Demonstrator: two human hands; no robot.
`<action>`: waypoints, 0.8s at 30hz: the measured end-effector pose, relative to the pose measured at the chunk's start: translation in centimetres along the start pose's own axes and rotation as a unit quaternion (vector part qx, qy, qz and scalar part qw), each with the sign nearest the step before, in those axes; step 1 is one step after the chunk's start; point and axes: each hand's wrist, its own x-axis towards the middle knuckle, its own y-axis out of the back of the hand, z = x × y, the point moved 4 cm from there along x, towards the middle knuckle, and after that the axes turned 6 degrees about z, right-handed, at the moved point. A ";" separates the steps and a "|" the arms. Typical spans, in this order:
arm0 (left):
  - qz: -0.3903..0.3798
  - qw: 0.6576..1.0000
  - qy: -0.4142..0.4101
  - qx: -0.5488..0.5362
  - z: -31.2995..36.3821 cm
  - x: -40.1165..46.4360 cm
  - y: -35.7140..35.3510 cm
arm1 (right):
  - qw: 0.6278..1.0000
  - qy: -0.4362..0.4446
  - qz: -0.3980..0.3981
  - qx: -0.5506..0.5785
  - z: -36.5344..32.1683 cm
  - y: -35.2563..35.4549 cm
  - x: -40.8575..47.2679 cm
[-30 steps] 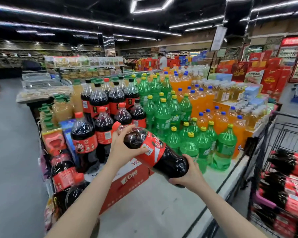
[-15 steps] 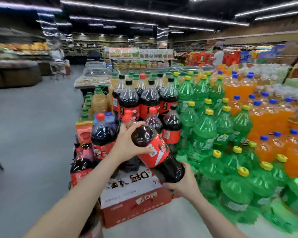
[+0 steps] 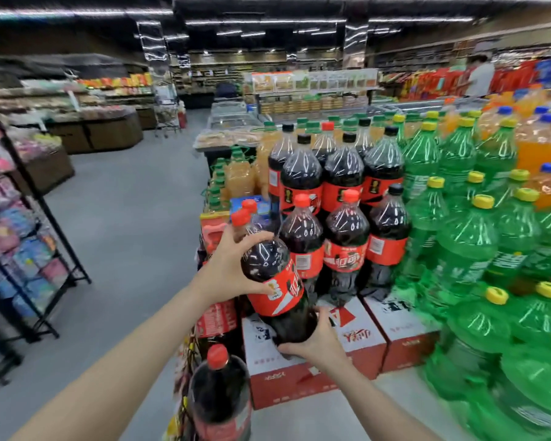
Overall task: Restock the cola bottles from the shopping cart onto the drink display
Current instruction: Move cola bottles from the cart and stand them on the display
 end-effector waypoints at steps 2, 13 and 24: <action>-0.022 0.999 -0.024 0.018 -0.5 -0.4 0.0 | 1.000 -0.005 -0.021 0.000 -0.3 -1.4 0.1; -0.087 0.991 -0.053 0.088 -0.1 -0.7 -2.1 | 0.995 0.022 -0.072 -0.068 -0.5 -2.2 1.5; -0.029 0.999 0.012 -0.038 -1.4 -2.8 -2.8 | 0.998 0.025 -0.060 -0.015 -1.4 -1.8 1.1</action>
